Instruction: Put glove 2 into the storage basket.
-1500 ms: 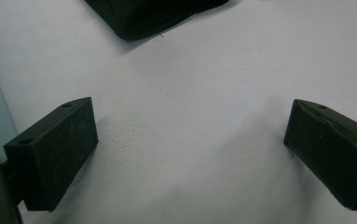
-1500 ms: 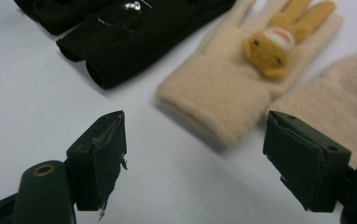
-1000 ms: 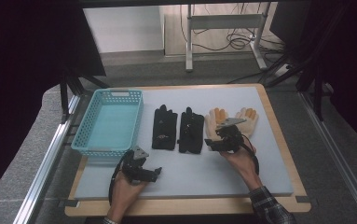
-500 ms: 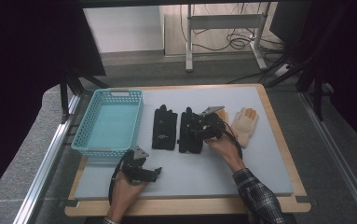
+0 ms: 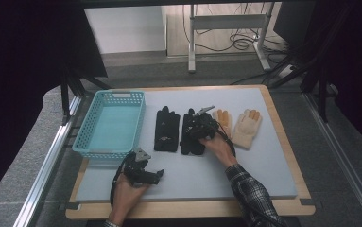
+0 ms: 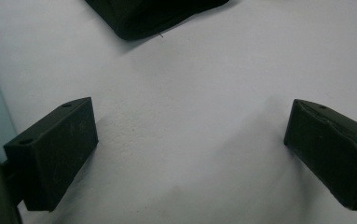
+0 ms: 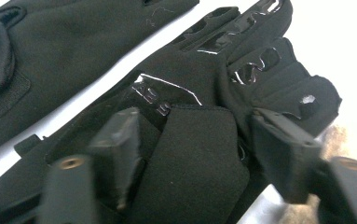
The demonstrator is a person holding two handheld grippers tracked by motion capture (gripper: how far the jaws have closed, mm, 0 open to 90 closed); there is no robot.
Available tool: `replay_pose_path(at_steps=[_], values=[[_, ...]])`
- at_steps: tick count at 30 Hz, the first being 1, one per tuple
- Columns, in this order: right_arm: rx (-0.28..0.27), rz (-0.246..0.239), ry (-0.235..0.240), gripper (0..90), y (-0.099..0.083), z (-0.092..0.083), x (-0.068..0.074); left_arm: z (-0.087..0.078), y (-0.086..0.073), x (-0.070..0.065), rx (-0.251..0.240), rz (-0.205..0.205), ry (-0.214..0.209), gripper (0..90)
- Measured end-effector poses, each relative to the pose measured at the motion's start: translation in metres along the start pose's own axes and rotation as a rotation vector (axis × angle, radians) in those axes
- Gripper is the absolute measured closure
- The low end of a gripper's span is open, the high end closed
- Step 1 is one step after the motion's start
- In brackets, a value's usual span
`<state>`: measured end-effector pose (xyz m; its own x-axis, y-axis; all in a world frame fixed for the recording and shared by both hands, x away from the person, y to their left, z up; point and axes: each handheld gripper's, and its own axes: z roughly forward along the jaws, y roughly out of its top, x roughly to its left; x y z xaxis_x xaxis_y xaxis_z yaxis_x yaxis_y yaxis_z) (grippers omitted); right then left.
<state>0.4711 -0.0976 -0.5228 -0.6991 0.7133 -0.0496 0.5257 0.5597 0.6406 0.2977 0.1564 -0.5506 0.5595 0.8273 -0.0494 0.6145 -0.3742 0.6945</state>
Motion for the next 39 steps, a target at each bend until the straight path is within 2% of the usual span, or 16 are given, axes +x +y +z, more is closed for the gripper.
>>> replay_pose_path(at_steps=[1,2,5,6,7,11,14,16,20,25,28,29,31,33,34,39], values=[[-0.007,0.004,0.009,45.2,-0.001,-0.001,0.001,0.0,0.0,0.0,0.0,0.0,0.0,2.8],[-0.013,-0.004,0.022,59.0,-0.002,-0.003,0.005,0.0,0.0,0.0,0.0,0.0,0.0,2.8],[0.0,-0.01,0.015,74.1,0.0,-0.005,0.009,0.0,0.0,0.0,0.0,0.0,0.0,2.8],[0.0,-0.01,0.015,74.1,0.0,-0.005,0.009,0.0,0.0,0.0,0.0,0.0,0.0,2.8],[0.008,-0.012,0.015,77.8,0.001,-0.006,0.008,0.0,0.0,0.0,0.0,0.0,0.0,2.8],[0.007,0.011,0.041,80.4,0.0,-0.01,0.003,0.0,0.0,0.0,0.001,0.0,0.0,2.8],[-0.018,0.023,0.037,81.5,0.001,-0.018,0.003,0.0,0.0,0.0,0.004,0.003,0.001,2.8],[-0.039,0.04,0.06,81.5,0.002,-0.027,0.003,0.0,0.0,0.0,0.002,0.001,0.001,2.8],[-0.075,0.02,0.063,81.6,0.004,-0.047,0.008,0.0,0.0,0.0,0.002,0.002,0.001,2.8],[-0.118,0.043,0.102,81.5,0.004,-0.075,0.016,0.0,0.0,0.0,0.001,0.0,0.001,2.8],[-0.131,0.036,0.112,81.5,0.0,-0.085,0.021,0.0,0.0,0.0,0.0,0.0,0.001,2.8],[-0.135,0.028,0.112,81.5,-0.002,-0.09,0.024,0.0,0.0,0.0,0.001,0.002,0.001,2.8],[-0.142,0.052,0.13,81.4,-0.013,-0.103,0.034,0.0,0.0,0.0,0.0,0.002,0.001,2.8],[-0.148,0.061,0.141,81.4,-0.017,-0.107,0.037,0.0,0.0,0.0,-0.003,-0.002,0.002,2.8],[-0.157,0.079,0.158,81.4,-0.027,-0.115,0.043,0.0,0.0,0.0,0.001,0.002,0.002,2.8],[-0.169,0.091,0.165,81.2,-0.052,-0.12,0.059,0.0,0.0,0.0,-0.003,-0.001,0.002,2.9]])
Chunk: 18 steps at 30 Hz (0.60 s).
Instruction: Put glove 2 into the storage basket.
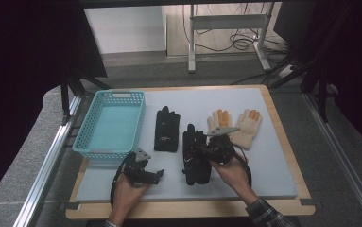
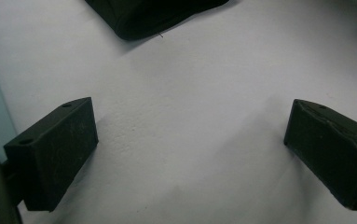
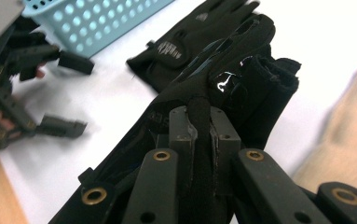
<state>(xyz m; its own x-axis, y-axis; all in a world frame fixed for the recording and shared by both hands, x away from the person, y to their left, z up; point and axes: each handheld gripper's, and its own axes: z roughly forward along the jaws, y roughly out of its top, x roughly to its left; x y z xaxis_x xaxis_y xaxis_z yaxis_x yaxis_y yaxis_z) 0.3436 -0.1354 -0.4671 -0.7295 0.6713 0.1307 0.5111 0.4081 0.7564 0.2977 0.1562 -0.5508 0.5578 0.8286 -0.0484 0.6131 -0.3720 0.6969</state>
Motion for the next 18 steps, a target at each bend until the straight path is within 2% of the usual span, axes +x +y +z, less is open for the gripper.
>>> replay_pose_path(at_steps=[6,8,11,14,18], values=[[0.013,0.024,-0.008,78.7,-0.029,0.014,0.007,0.0,0.0,0.0,0.0,-0.003,0.0,2.8],[0.023,0.03,-0.011,70.8,-0.034,0.016,0.006,0.0,0.0,0.0,0.0,-0.003,0.0,2.9],[0.016,0.02,-0.022,54.3,-0.032,0.013,0.002,0.0,0.0,0.0,-0.001,-0.005,0.0,2.8],[-0.01,0.021,-0.029,46.8,-0.024,0.006,-0.005,0.0,0.0,0.0,0.004,0.0,0.0,2.9],[0.01,-0.02,-0.018,40.8,-0.014,0.009,-0.01,0.0,0.0,0.0,0.002,0.001,0.0,2.8]])
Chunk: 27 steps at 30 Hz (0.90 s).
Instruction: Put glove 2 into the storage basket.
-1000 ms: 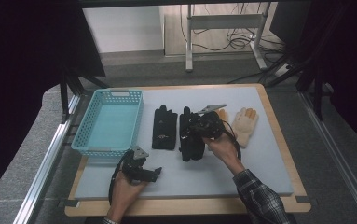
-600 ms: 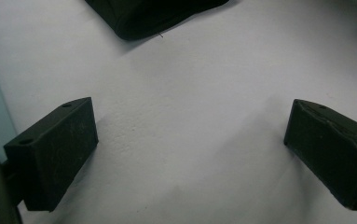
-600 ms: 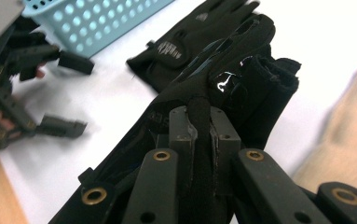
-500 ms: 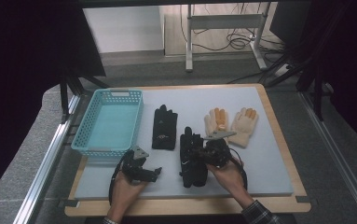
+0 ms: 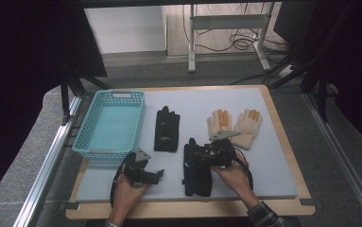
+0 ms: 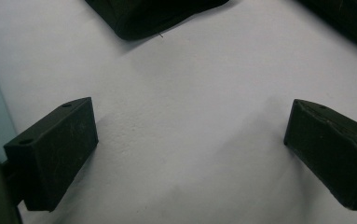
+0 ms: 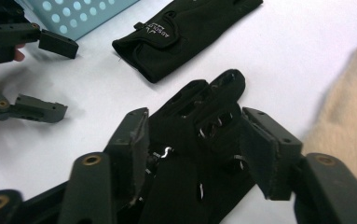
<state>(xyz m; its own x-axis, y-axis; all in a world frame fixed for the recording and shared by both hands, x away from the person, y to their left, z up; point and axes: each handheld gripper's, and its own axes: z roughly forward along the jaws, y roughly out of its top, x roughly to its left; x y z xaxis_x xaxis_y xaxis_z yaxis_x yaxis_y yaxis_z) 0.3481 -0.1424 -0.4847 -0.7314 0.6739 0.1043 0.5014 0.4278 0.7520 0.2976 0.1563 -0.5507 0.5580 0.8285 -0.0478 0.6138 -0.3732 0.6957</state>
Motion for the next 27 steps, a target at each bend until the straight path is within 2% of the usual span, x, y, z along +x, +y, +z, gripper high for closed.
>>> replay_pose_path(at_steps=[4,9,14,15,16,19,24,27], values=[[0.005,-0.026,0.015,36.0,0.012,0.013,-0.004,0.0,0.0,0.0,-0.001,-0.004,-0.001,2.8],[0.008,-0.044,0.016,34.6,0.03,0.033,-0.008,0.0,0.0,0.0,0.002,0.001,-0.001,2.8],[0.023,-0.074,0.036,43.9,0.048,0.054,-0.01,0.0,0.0,0.0,0.003,0.001,-0.002,2.8],[0.023,-0.074,0.036,43.9,0.048,0.054,-0.01,0.0,0.0,0.0,0.003,0.001,-0.002,2.8],[0.025,-0.082,0.044,48.6,0.054,0.063,-0.011,0.0,0.0,0.0,0.003,0.001,-0.001,2.8],[0.035,-0.104,0.039,53.1,0.063,0.075,-0.011,0.0,0.0,0.0,0.003,0.0,-0.002,2.8],[0.042,-0.102,0.052,53.1,0.075,0.096,-0.014,0.0,0.0,0.0,0.002,0.0,-0.002,2.8],[0.048,-0.1,0.048,48.0,0.08,0.109,-0.015,0.0,0.0,0.0,0.002,-0.001,-0.003,2.8]])
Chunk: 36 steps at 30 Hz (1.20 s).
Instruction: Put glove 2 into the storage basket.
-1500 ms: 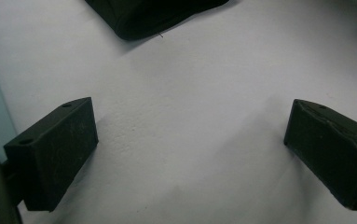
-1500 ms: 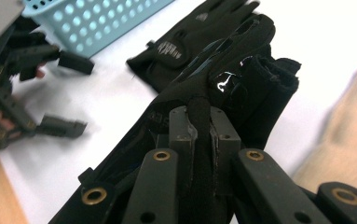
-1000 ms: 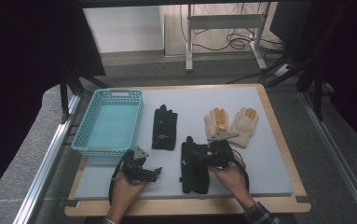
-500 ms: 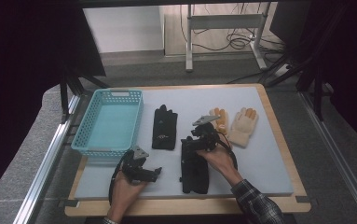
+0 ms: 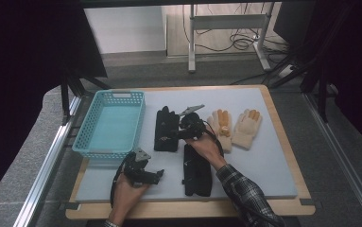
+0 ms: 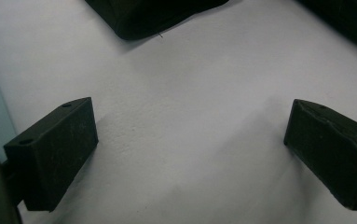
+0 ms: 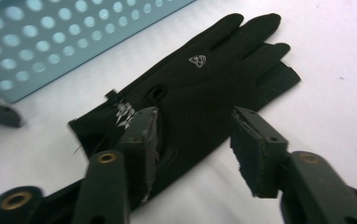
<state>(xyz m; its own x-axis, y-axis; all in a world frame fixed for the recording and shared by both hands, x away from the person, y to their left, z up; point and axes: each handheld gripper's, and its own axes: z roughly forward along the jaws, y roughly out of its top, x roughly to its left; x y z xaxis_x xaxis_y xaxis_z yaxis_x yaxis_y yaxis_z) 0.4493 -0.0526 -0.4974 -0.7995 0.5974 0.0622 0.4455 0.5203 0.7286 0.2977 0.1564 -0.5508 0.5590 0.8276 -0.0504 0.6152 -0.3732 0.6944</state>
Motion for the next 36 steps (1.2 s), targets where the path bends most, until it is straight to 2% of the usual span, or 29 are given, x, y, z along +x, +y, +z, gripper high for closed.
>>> replay_pose_path(at_steps=[6,9,10,11,12,14,17,21,24,26,32,36], values=[[0.006,-0.021,-0.007,36.9,0.009,0.026,-0.002,0.0,0.0,0.0,0.0,-0.001,0.0,2.8],[0.007,-0.012,-0.009,34.5,0.013,0.034,-0.003,0.0,0.0,0.0,0.0,-0.001,0.0,2.8],[0.016,-0.004,-0.008,32.4,0.014,0.044,-0.003,0.0,0.0,0.0,0.0,0.0,0.0,2.8],[0.016,-0.004,-0.008,32.4,0.014,0.044,-0.003,0.0,0.0,0.0,0.0,0.0,0.0,2.8],[0.037,-0.021,-0.028,32.4,0.014,0.053,-0.003,0.0,0.0,0.0,0.0,-0.001,0.0,2.8],[0.067,-0.042,-0.055,33.1,0.013,0.06,-0.002,0.0,0.0,0.0,0.0,-0.001,0.0,2.8],[0.066,-0.08,-0.075,37.8,0.011,0.064,0.001,0.0,0.0,0.0,0.0,-0.001,0.001,2.8],[0.094,-0.068,-0.082,50.6,0.014,0.062,0.004,0.0,0.0,0.0,0.0,-0.004,0.001,2.8],[0.111,-0.055,-0.089,67.3,0.017,0.06,0.004,0.0,0.0,0.0,0.0,-0.004,0.001,2.8],[0.117,-0.042,-0.089,72.2,0.017,0.059,0.003,0.0,0.0,0.0,0.0,-0.004,0.0,2.8],[0.089,-0.033,-0.09,75.1,0.015,0.053,0.003,0.0,0.0,0.0,0.0,-0.004,0.0,2.8],[0.057,-0.017,-0.07,75.1,0.018,0.043,0.004,0.0,0.0,0.0,0.0,-0.004,0.0,2.8]])
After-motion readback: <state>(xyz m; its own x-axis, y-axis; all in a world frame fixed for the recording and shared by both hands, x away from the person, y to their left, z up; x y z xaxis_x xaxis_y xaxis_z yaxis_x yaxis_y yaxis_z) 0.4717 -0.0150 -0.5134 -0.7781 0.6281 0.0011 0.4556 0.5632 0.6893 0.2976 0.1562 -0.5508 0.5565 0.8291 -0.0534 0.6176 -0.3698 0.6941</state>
